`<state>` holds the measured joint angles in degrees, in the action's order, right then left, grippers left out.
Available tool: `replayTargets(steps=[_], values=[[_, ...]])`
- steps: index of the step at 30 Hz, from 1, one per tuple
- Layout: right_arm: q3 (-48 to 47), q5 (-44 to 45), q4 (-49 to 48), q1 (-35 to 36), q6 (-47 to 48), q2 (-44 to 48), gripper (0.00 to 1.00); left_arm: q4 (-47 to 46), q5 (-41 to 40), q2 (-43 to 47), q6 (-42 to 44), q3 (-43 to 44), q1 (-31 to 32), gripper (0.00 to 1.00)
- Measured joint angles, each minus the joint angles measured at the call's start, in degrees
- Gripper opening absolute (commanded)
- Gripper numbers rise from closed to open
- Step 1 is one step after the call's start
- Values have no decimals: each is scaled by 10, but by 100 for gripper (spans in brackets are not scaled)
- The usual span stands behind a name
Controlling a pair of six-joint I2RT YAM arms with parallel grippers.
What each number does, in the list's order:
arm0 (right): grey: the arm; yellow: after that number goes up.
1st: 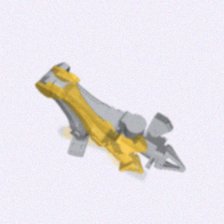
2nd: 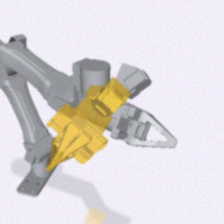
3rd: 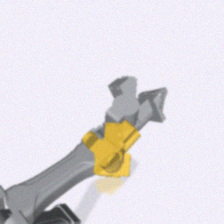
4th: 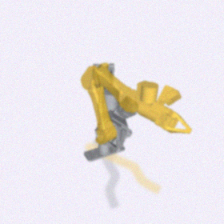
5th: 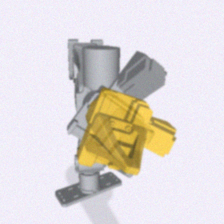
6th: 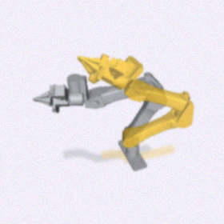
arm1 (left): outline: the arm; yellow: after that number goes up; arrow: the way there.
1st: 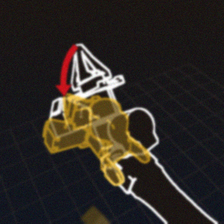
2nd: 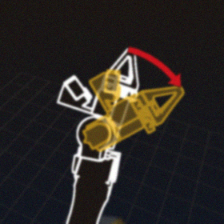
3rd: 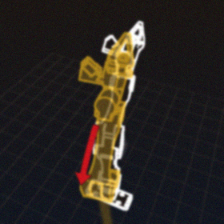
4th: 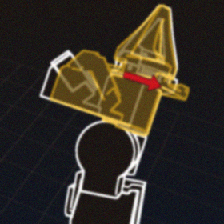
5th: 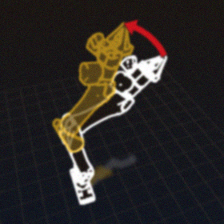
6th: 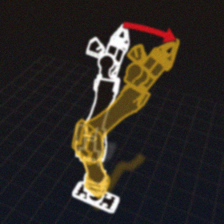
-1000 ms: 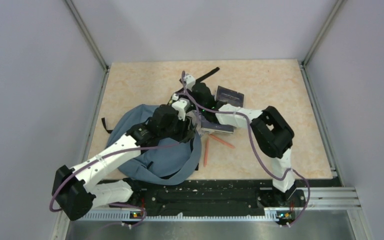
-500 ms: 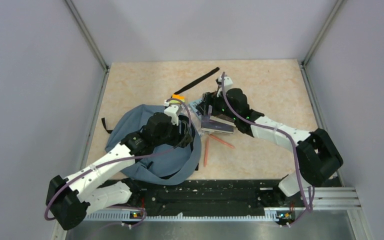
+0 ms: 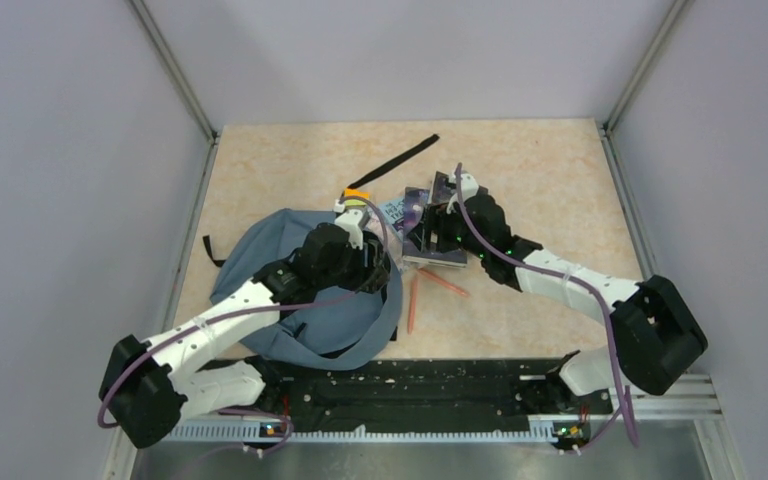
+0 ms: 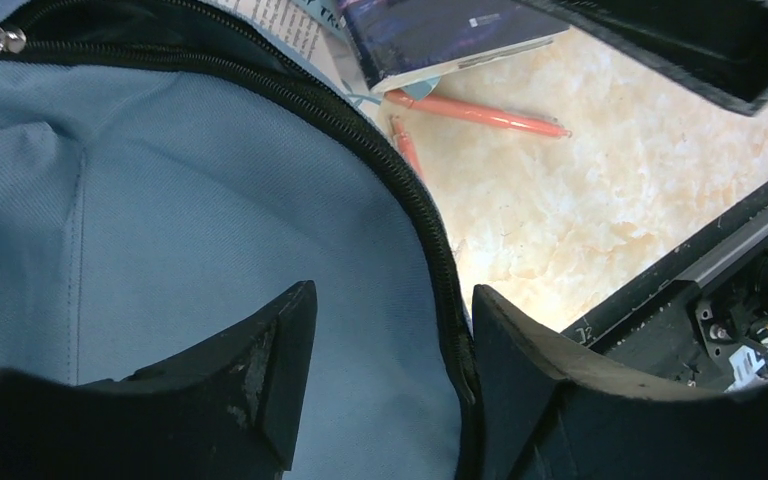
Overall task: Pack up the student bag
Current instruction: Unzip the student bag at the center of the board.
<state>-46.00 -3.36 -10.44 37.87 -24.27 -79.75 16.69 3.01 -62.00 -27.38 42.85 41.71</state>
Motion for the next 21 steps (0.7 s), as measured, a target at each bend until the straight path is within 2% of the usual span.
replayTargets(steps=[8, 10, 15, 21], values=[[3, -10, 0, 0, -3, 8, 69, 5, 3, -24, -4, 4, 0, 15], [3, -15, 0, 0, -4, 9, 68, 9, 0, -24, -4, 8, 0, 8], [4, -29, -2, 1, -4, 13, 68, 17, -26, -22, -4, 17, 0, 0], [22, -64, -27, 14, 2, 29, 69, 41, -58, 1, 8, 38, 0, 0]])
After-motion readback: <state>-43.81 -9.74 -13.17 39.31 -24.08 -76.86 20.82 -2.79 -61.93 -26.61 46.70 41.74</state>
